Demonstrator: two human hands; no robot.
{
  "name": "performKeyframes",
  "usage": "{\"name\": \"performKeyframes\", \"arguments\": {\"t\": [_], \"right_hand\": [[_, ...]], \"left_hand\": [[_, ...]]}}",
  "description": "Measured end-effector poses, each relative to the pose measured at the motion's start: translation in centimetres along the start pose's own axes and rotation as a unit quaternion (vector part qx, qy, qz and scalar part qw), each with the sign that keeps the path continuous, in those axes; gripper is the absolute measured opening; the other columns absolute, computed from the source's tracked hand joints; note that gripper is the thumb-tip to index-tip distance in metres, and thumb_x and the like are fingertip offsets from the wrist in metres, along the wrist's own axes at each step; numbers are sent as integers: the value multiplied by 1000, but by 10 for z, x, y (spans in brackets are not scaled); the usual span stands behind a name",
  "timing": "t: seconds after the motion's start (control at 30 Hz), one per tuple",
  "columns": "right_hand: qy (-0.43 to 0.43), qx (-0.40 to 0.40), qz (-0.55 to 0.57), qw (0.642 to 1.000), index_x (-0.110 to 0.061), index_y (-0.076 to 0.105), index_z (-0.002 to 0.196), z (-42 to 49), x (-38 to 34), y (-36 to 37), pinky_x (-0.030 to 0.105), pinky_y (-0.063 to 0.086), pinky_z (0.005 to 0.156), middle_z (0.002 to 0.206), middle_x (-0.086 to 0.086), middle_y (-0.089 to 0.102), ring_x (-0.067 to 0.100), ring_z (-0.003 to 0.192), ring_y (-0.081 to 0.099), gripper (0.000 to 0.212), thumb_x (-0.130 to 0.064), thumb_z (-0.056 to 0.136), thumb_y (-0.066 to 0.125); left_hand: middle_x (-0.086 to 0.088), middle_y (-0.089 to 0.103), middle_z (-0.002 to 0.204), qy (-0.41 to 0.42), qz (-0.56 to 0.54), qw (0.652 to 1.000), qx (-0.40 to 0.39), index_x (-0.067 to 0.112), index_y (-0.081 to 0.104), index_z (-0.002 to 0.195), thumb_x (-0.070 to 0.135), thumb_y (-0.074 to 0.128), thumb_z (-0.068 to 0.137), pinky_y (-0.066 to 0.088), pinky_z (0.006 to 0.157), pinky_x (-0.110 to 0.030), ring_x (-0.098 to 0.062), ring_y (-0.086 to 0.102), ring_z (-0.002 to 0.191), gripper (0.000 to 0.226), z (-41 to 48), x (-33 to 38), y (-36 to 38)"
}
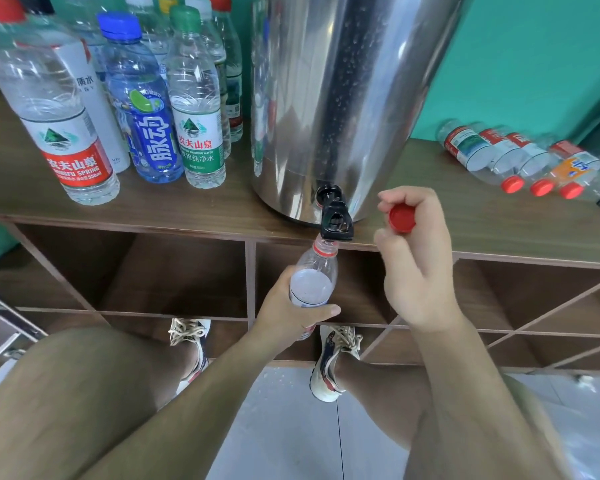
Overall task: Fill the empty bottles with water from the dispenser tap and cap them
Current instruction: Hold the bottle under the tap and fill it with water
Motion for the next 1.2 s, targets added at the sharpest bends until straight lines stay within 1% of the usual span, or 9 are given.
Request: {"name": "performKeyframes", "arguments": {"t": [0.13, 0.33, 0.4, 0.5, 0.63, 0.8, 0.9, 1.03, 1.2], "right_hand": [[152, 25, -21, 988, -19, 51, 137, -1, 59, -10, 46, 48, 104, 129, 1, 59, 14, 107, 55, 36, -27, 104, 39], [208, 16, -118, 971, -28, 58, 130, 4, 96, -19, 31, 46, 104, 110, -19, 66, 9, 113, 57, 30, -29, 101, 67], [220, -11, -184, 958, -31, 58, 131, 5, 107, -17, 30, 33, 105, 114, -24, 66, 11, 123, 47, 35, -38, 98, 70], [219, -37, -249, 943, -32, 57, 137, 5, 118, -12, 29, 18, 105, 131, -17, 65, 15, 134, 40, 42, -44, 98, 68], [230, -33, -264, 936, -25, 56, 143, 4, 125, -11, 35, 20, 117, 141, -3, 59, 22, 140, 40, 52, -47, 98, 68], [56, 103, -181, 977, -8, 67, 121, 9, 62, -23, 34, 48, 103, 115, 2, 68, 20, 112, 63, 31, -32, 103, 59], [-3, 28, -70, 997, -12, 67, 119, 18, 8, -11, 32, 54, 87, 109, 0, 68, 15, 102, 67, 33, -38, 100, 66], [0, -125, -92, 988, -23, 63, 130, 18, -25, 14, 11, 42, 93, 124, -13, 64, 9, 117, 61, 63, -59, 81, 80], [4, -140, -99, 985, -24, 65, 129, 15, -18, 25, 9, 43, 93, 118, -14, 69, 5, 111, 64, 56, -41, 80, 88]], "left_hand": [[2, 66, 112, -10, -12, 1000, -7, 36, 56, 115, 14, 96, 68, 58, 74, -17, -5, 66, 92, 66, -1, 2, 1], [14, 66, 111, -12, -4, 1000, -11, 41, 54, 115, 21, 97, 67, 56, 81, -20, -3, 64, 103, 67, 0, 1, 1], [14, 66, 112, -12, -4, 1000, -13, 40, 54, 117, 23, 96, 67, 56, 85, -22, -3, 64, 104, 68, 0, 2, 1], [11, 66, 114, -11, 1, 1000, -16, 39, 54, 119, 23, 96, 67, 57, 87, -24, -9, 64, 108, 69, 0, 2, 1], [13, 66, 112, -8, 1, 1000, -15, 39, 54, 117, 21, 96, 67, 56, 85, -21, -8, 65, 107, 68, -1, 3, 2], [11, 67, 113, -8, 0, 1000, -15, 38, 55, 120, 22, 97, 66, 56, 82, -19, -6, 65, 105, 71, 0, 1, 1], [11, 67, 112, 4, -2, 1000, -9, 38, 55, 115, 16, 97, 66, 55, 77, -14, 0, 64, 100, 68, 2, 0, 2], [10, 67, 118, 18, 4, 1000, -10, 37, 56, 125, 24, 99, 64, 56, 86, -23, -6, 65, 110, 76, 7, -4, 3], [11, 67, 119, 17, 6, 1000, -19, 36, 54, 130, 24, 98, 65, 55, 85, -22, -3, 64, 111, 79, 9, -7, 5]]}}
Point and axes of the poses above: each hand's wrist, its own z-axis towards the middle knuckle, its own y-axis out of the palm, x = y × z, the point moved 8 cm from there along z, towards the middle knuckle
